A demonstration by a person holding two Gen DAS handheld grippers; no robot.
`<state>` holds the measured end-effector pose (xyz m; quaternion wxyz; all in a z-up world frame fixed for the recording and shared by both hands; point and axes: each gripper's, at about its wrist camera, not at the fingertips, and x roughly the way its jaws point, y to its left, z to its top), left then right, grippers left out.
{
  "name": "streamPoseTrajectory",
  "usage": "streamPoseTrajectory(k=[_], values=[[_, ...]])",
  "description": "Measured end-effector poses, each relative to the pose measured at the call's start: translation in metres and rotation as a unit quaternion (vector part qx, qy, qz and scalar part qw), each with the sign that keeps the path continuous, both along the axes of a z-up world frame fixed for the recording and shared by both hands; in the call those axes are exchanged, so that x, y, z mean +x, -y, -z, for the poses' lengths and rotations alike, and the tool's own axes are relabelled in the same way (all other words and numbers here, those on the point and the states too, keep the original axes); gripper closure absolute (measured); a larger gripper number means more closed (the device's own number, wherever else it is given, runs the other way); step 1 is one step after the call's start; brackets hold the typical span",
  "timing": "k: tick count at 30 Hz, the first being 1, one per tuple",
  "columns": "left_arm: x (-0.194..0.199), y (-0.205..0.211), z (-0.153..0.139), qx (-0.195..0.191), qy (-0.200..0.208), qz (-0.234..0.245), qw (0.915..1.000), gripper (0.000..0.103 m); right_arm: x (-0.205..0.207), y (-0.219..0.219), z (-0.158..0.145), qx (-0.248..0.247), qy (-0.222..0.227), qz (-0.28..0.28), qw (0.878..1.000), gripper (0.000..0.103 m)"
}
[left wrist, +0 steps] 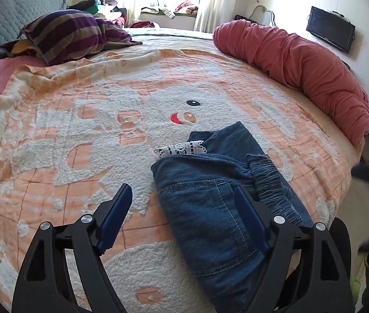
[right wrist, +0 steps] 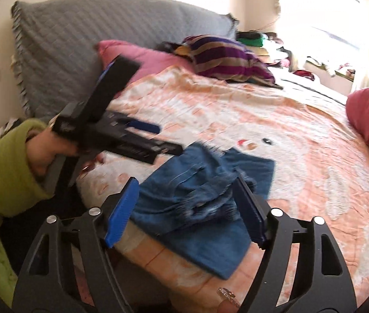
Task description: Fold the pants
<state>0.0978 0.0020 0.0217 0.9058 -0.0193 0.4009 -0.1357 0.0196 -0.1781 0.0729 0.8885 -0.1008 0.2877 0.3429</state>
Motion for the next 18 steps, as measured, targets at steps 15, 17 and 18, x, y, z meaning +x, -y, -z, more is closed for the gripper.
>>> streamPoseTrajectory(k=[15, 17, 18], values=[[0.008, -0.015, 0.019, -0.024, -0.032, -0.036, 0.9986, 0.015, 0.072, 0.042, 0.034, 0.009, -0.08, 0.141, 0.987, 0.031], [0.01, -0.015, 0.023, -0.032, -0.038, -0.037, 0.9981, 0.015, 0.077, 0.045, 0.043, 0.015, -0.097, 0.144, 0.985, 0.031], [0.01, -0.015, 0.025, -0.036, -0.04, -0.038, 0.9978, 0.015, 0.08, 0.046, 0.047, 0.017, -0.104, 0.145, 0.984, 0.031]])
